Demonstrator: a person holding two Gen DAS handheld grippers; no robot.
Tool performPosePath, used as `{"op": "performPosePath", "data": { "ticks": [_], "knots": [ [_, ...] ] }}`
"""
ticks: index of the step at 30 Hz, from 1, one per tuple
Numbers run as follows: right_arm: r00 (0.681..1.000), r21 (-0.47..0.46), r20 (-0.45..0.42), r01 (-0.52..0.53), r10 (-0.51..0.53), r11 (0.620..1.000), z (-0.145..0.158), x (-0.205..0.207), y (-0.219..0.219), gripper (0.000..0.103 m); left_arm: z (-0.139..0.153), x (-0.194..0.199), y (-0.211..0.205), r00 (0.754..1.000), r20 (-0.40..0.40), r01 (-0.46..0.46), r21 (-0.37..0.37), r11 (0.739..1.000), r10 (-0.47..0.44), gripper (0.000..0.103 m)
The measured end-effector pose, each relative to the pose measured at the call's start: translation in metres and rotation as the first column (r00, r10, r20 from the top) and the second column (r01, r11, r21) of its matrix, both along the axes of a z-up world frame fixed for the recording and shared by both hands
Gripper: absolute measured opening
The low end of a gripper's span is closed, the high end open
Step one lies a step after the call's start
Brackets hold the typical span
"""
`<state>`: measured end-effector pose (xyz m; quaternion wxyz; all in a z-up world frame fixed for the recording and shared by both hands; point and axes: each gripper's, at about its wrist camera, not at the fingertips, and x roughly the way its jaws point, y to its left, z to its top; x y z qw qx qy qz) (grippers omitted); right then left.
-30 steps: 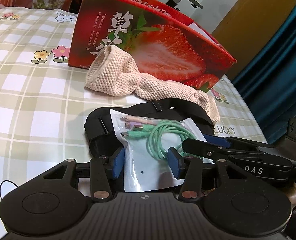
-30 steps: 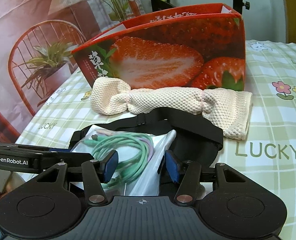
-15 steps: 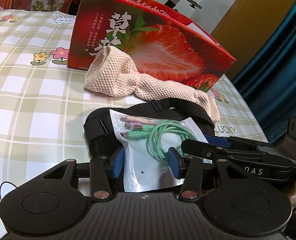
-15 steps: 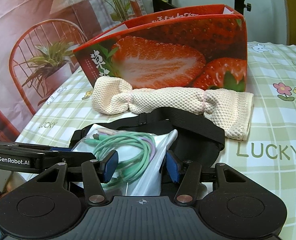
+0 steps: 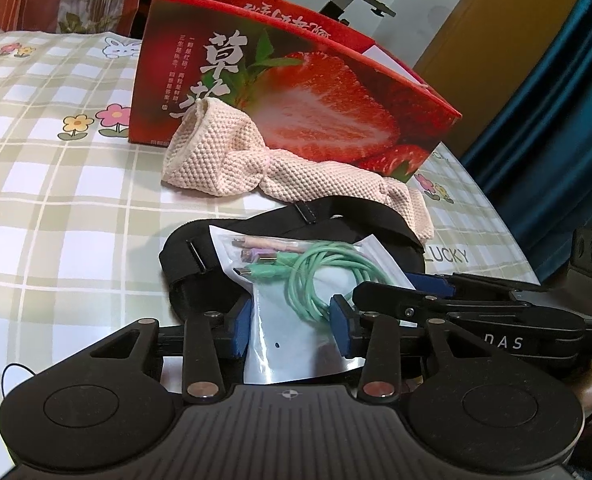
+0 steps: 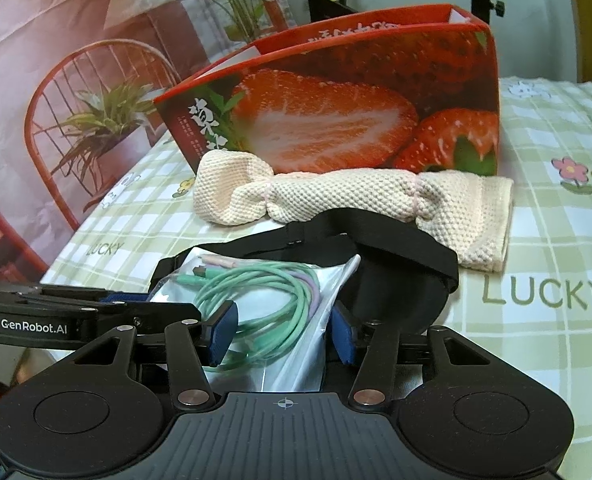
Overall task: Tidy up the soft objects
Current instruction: 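Lift the cable bag off the black strap with both grippers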
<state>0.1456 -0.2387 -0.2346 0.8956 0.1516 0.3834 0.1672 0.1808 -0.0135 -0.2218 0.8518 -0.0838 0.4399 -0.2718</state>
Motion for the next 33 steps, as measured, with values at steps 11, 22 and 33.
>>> {"op": "performPosePath", "data": {
  "ticks": [11, 22, 33],
  "knots": [
    [1.000, 0.002, -0.008, -0.002, 0.002, 1.000, 0.003, -0.001, 0.002, 0.042, 0.000, -0.002, -0.001, 1.000, -0.001, 0.017, -0.003, 1.000, -0.017, 0.044],
    [1.000, 0.021, -0.006, 0.006, -0.006, 1.000, 0.003, -0.005, -0.004, 0.032, -0.005, -0.002, 0.006, 1.000, -0.025, 0.002, -0.039, 0.999, -0.003, 0.044],
    [1.000, 0.042, 0.015, 0.018, -0.018, 0.999, 0.007, -0.008, -0.010, 0.020, -0.004, -0.002, 0.008, 0.999, -0.032, 0.000, -0.054, 0.999, -0.001, 0.044]
  ]
}}
